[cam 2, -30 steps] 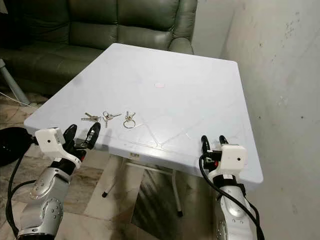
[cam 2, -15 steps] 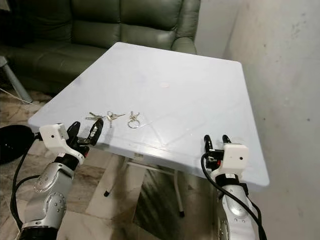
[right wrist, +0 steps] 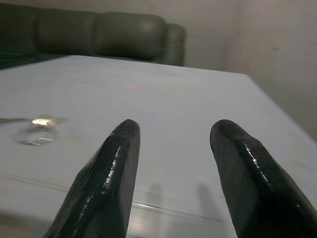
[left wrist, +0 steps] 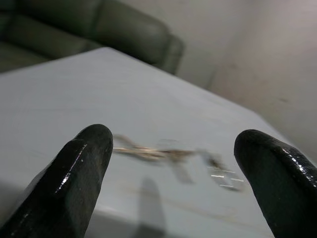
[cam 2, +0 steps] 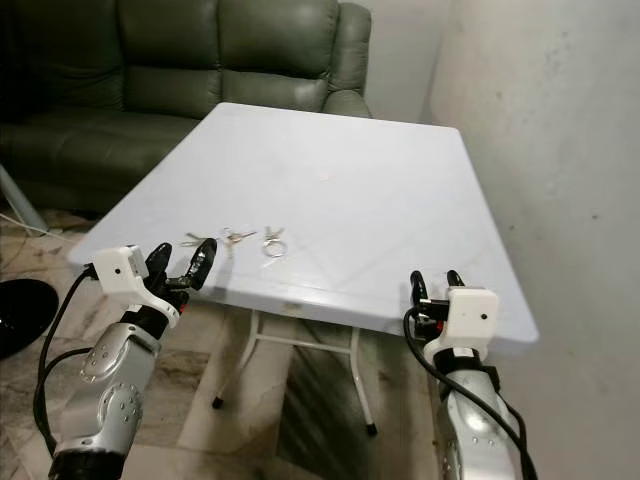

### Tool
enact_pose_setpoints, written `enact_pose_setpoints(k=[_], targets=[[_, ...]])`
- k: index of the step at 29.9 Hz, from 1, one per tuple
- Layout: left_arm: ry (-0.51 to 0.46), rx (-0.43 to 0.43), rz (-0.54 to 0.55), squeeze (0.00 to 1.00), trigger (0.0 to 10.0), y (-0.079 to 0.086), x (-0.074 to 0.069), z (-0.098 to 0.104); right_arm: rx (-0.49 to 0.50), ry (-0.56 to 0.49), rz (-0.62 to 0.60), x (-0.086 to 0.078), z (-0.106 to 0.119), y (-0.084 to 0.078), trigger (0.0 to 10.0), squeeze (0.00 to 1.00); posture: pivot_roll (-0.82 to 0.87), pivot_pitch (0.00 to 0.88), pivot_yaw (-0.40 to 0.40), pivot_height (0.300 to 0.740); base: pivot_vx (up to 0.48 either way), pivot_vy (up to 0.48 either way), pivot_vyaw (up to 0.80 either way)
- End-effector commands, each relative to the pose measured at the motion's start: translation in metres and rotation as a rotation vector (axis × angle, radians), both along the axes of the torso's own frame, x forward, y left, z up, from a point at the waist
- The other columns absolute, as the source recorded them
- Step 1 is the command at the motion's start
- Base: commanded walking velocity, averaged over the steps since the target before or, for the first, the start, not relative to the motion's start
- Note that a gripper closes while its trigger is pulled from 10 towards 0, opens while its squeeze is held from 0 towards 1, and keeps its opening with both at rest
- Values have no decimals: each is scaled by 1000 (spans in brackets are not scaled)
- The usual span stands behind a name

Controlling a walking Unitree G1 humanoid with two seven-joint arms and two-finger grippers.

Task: Hang keys on a hook

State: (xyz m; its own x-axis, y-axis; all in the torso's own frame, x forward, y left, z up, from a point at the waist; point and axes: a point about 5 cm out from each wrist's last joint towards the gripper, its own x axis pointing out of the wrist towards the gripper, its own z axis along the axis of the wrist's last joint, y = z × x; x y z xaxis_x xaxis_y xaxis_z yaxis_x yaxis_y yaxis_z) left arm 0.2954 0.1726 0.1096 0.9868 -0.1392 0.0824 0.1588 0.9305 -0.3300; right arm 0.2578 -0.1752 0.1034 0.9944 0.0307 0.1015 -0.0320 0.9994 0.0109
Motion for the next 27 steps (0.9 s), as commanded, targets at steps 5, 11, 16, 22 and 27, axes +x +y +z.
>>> enact_pose_setpoints(k=[5, 11, 16, 22, 27], targets=[[-9, -7, -8, 0, 10000, -6, 4, 3, -13, 2, -19, 0, 1, -7, 10000, 0, 2, 0, -73, 740, 0, 476, 0], [-8, -10, -8, 0, 10000, -7, 4, 2, -14, 1, -18, 0, 1, -7, 10000, 0, 2, 0, -75, 740, 0, 479, 0], [-7, -12, -8, 0, 10000, -8, 5, 2, -16, 1, -15, 1, 2, -7, 10000, 0, 2, 0, -78, 740, 0, 480, 0], [-5, -19, -4, 0, 10000, -8, 6, 2, -18, -2, -14, 2, 3, -7, 10000, 0, 1, 0, -77, 740, 0, 480, 0], [-9, -15, -2, 0, 10000, -9, 7, 3, -19, -4, -12, 2, 4, -6, 10000, 0, -1, 0, -79, 740, 0, 475, 0]])
